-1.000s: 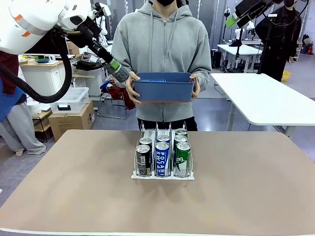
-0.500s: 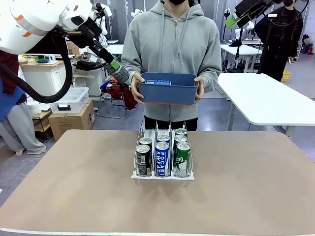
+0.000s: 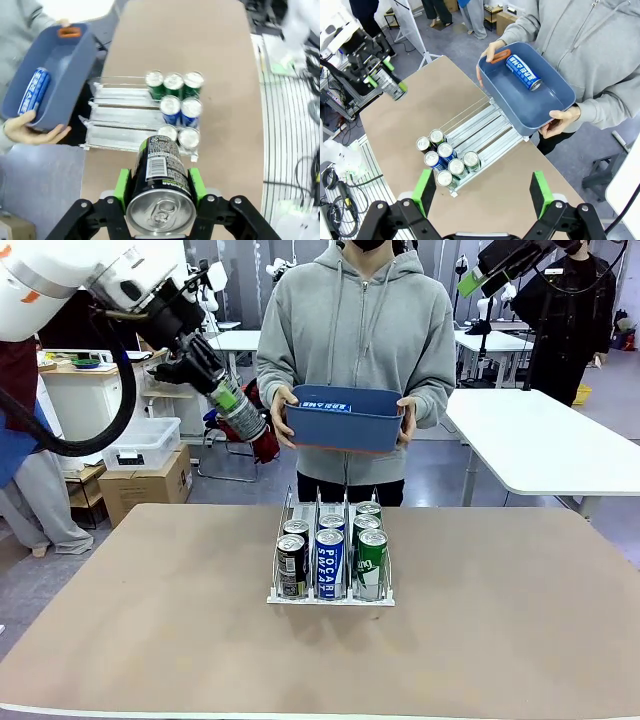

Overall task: Fill the beverage cans into the dispenser.
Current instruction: Place the picked Pepsi coke in the line of the Automatic Can Dispenser with the same cans.

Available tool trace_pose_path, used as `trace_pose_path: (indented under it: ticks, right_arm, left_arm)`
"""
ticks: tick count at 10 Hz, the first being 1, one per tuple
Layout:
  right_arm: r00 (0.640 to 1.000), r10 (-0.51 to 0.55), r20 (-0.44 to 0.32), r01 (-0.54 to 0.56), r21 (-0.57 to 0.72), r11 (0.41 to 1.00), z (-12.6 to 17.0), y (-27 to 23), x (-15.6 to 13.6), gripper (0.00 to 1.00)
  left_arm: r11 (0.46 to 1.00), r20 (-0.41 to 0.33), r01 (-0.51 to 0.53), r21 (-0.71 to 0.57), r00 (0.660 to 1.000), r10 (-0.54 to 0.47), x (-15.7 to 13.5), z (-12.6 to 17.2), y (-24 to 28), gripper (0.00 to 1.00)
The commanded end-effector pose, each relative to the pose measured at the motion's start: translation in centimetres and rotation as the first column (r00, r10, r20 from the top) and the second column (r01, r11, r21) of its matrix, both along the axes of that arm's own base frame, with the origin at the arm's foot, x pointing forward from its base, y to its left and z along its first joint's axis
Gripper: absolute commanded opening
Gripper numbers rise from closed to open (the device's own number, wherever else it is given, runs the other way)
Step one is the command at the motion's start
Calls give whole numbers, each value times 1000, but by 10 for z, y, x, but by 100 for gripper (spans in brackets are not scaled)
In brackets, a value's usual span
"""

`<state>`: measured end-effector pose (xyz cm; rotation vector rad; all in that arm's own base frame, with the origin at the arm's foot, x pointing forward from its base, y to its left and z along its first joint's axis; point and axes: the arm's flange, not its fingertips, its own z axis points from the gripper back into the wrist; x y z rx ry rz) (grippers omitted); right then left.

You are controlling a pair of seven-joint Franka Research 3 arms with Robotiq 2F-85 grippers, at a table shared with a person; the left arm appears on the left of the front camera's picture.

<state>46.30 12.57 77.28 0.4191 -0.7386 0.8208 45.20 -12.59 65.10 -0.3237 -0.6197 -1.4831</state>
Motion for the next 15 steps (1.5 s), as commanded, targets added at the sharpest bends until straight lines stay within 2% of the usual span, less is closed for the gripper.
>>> trace_pose_path:
  ticks: [1,4,5,6,7,8,9,10,13,14,15]
  right_arm:
    - [1000,4,-2,-4,8,1000,-3,0,-2,100]
    - [1000,4,-2,-4,8,1000,-3,0,-2,100]
    - [1000,4,-2,-4,8,1000,-3,0,-2,100]
    - [1000,4,-2,-4,8,1000,-3,0,-2,100]
    - [1000,4,-2,-4,8,1000,-3,0,-2,100]
    - [1000,4,-2,-4,8,1000,-3,0,-2,100]
    - [1000,4,-2,-4,8,1000,-3,0,-2,100]
    - [1000,4,-2,-4,8,1000,-3,0,-2,100]
    - [1000,4,-2,-4,8,1000,-3,0,-2,100]
    - [1000,4,-2,-4,8,1000,-3,0,-2,100]
    - [1000,4,-2,-4,8,1000,-3,0,-2,100]
  left_arm:
    - [995,65,91,50,993,-94,-33,-11,9,58]
    - [991,56,63,114,996,-70,-64,-41,-21,58]
    - [990,37,-75,121,997,71,-69,-51,-35,58]
    - [972,-23,-207,113,977,211,-76,-61,-49,58]
    - [944,-41,-302,129,950,310,-78,-70,-57,58]
    - [929,-65,-344,139,933,355,-77,-77,-59,58]
    - [915,-105,-365,171,917,385,-76,-73,-61,58]
    - [955,-53,-267,127,960,275,-74,-78,-57,58]
    - [955,-53,-267,127,960,275,-74,-78,-57,58]
    - [945,-82,-294,141,948,307,-76,-82,-61,58]
    - [910,-116,-396,123,905,410,-74,-90,-66,58]
